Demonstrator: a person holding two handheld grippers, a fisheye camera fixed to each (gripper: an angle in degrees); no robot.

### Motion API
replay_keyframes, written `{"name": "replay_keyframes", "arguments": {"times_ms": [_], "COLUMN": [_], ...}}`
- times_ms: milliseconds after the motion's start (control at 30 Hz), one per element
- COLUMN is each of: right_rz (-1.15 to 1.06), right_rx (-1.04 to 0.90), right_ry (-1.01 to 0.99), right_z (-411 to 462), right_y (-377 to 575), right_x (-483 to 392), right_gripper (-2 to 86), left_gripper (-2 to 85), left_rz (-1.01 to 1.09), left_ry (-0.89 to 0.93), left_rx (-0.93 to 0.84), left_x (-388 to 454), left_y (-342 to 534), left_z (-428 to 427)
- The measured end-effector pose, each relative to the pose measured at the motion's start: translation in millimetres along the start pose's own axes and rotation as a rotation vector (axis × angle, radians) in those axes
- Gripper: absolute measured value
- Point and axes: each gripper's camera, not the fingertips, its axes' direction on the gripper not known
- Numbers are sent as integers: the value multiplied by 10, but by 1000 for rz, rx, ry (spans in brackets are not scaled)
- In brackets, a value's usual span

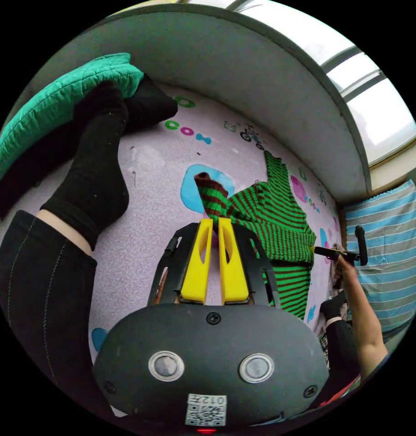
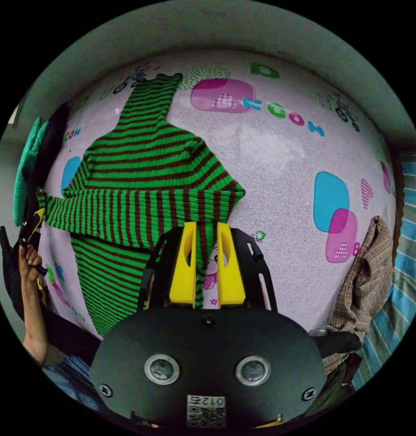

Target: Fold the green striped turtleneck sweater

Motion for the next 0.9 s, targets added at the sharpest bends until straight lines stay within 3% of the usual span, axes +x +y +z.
{"name": "replay_keyframes", "arguments": {"times_ms": [167,267,400,600,733,833,900], "right_rz": [-76,-93,-67,-78,-78,-95,-123], "right_rx": [144,29,61,67,45,132,158], "right_ry": [38,36,1,-16,-18,-44,-136], "right_z": [-185,52,62,105,69,-85,-108], "right_y": [-22,-146,-223,-322,-398,-344,-336], "right_x": [-333,-407,-373,-331,-276,-285,-361], "right_gripper": [24,12,6,4,5,11,18], "left_gripper": [4,5,7,13,10,8,7], "left_rz": [36,133,258,290,257,274,256], "left_ry": [3,7,-83,105,140,164,93], "left_rx": [91,211,101,-93,-29,94,34], "left_x": [85,298,611,841,840,833,846], "left_y": [10,42,-26,-105,-121,-163,-270], "left_z": [-45,-142,28,389,270,14,116]}}
